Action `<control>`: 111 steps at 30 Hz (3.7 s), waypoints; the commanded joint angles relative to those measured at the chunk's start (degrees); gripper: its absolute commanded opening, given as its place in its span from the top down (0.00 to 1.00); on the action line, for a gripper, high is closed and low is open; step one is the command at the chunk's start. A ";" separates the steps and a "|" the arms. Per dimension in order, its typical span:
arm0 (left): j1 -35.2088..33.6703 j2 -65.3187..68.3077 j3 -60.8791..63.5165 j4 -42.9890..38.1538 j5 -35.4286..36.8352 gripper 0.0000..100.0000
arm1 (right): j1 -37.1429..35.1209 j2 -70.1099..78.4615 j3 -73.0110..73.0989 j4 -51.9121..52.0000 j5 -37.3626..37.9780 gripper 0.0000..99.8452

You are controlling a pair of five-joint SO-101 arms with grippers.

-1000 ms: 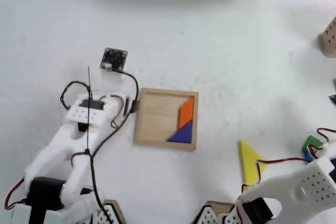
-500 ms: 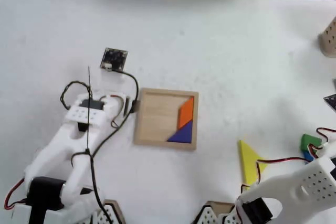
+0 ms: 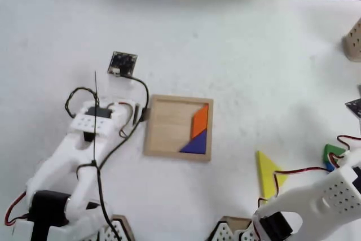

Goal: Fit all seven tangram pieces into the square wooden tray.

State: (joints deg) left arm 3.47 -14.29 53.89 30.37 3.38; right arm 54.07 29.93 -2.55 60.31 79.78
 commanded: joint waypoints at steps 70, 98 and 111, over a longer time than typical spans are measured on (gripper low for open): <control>-0.13 -1.98 -0.35 -1.32 -1.93 0.74 | -2.59 -1.10 -2.20 2.15 -0.97 0.97; -13.67 -2.51 -4.48 -0.88 -1.32 0.75 | -43.38 -39.08 10.64 37.85 -35.16 0.98; -16.75 -2.33 -5.36 -0.88 3.43 0.75 | -82.42 -47.34 30.24 15.78 -56.62 0.97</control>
State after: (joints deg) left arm -11.56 -14.29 52.31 30.37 5.14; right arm -21.01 -15.08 25.41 83.52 25.98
